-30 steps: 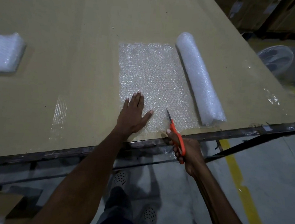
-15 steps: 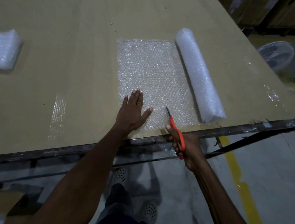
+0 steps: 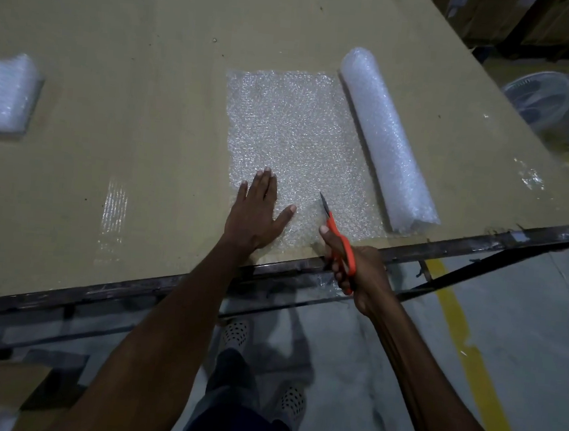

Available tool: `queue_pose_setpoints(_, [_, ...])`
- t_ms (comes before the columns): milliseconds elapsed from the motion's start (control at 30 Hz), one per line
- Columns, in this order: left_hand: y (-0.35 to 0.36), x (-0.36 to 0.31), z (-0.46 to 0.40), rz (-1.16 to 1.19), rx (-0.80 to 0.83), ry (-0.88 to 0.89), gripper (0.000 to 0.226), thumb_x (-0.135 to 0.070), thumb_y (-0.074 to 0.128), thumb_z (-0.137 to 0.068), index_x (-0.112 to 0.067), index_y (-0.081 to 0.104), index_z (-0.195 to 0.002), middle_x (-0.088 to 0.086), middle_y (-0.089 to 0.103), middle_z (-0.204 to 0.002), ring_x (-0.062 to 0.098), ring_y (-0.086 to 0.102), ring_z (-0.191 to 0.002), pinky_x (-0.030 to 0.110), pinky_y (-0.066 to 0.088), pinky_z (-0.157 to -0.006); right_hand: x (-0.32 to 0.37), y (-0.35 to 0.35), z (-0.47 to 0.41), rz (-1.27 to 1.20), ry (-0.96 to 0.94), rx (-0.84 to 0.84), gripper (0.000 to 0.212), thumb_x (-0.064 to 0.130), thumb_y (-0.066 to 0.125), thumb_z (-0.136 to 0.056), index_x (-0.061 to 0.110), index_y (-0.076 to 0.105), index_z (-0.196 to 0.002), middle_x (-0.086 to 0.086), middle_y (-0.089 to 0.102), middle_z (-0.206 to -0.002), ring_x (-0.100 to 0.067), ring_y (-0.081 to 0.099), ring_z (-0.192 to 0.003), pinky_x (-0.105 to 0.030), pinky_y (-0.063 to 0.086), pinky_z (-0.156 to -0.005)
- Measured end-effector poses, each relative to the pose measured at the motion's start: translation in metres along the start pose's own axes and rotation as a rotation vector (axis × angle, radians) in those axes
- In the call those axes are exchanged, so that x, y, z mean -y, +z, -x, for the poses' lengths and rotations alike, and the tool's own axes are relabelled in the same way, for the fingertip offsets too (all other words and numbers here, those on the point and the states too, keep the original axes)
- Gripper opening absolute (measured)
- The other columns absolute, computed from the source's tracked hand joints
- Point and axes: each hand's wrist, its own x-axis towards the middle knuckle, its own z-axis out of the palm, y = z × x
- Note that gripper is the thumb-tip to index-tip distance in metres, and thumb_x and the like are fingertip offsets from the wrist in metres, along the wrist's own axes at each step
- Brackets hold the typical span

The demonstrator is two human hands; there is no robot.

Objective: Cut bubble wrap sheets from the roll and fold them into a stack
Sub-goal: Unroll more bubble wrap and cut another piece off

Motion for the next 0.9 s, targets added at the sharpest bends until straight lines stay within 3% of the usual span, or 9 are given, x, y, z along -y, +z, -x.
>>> queue_pose_setpoints(600, [-0.002, 0.0, 0.0, -0.007, 0.002, 0.003, 0.091, -0.068, 0.012, -0.095, -0.003, 0.012, -0.158, 0.013, 0.005, -0.167, 0.024, 0.001, -0.155, 0.047, 0.003, -0.125, 0.004, 0.003, -0.009, -0.005, -0.005, -0.004, 0.045, 0.049, 0.087, -0.074, 0.008, 0.069, -0.068, -0.005, 0.052, -0.052, -0.01, 0.039, -0.038, -0.017, 0.026, -0.036])
queue_pose_setpoints(733, [-0.005, 0.003, -0.004, 0.057, 0.031, 0.002, 0.092, -0.07, 0.028, -0.096, -0.005, 0.011, -0.159, 0.011, 0.005, -0.168, 0.024, 0.004, -0.155, 0.046, 0.004, -0.124, 0.015, 0.003, -0.011, 0.017, 0.002, 0.018, 0.046, 0.051, 0.085, -0.075, 0.007, 0.069, -0.075, -0.004, 0.052, -0.052, -0.009, 0.04, -0.037, -0.017, 0.027, -0.035])
queue_pose_setpoints(800, [-0.013, 0.009, -0.012, 0.132, 0.039, 0.007, 0.098, -0.073, 0.042, -0.089, -0.004, 0.024, -0.156, 0.012, 0.021, -0.164, 0.027, 0.019, -0.151, 0.045, 0.016, -0.121, 0.021, 0.001, -0.014, 0.042, 0.005, 0.02, 0.05, 0.052, 0.085, -0.074, 0.004, 0.07, -0.079, -0.005, 0.052, -0.054, -0.009, 0.04, -0.037, -0.018, 0.026, -0.036])
queue_pose_setpoints(900, [-0.03, 0.014, -0.032, 0.221, -0.043, -0.027, 0.092, -0.072, 0.048, -0.078, -0.005, 0.048, -0.14, 0.014, 0.05, -0.142, 0.033, 0.045, -0.131, 0.041, 0.038, -0.105, 0.025, -0.001, -0.017, 0.068, 0.035, 0.012, 0.052, 0.055, 0.085, -0.072, 0.006, 0.07, -0.078, -0.004, 0.05, -0.053, -0.01, 0.037, -0.038, -0.018, 0.023, -0.038])
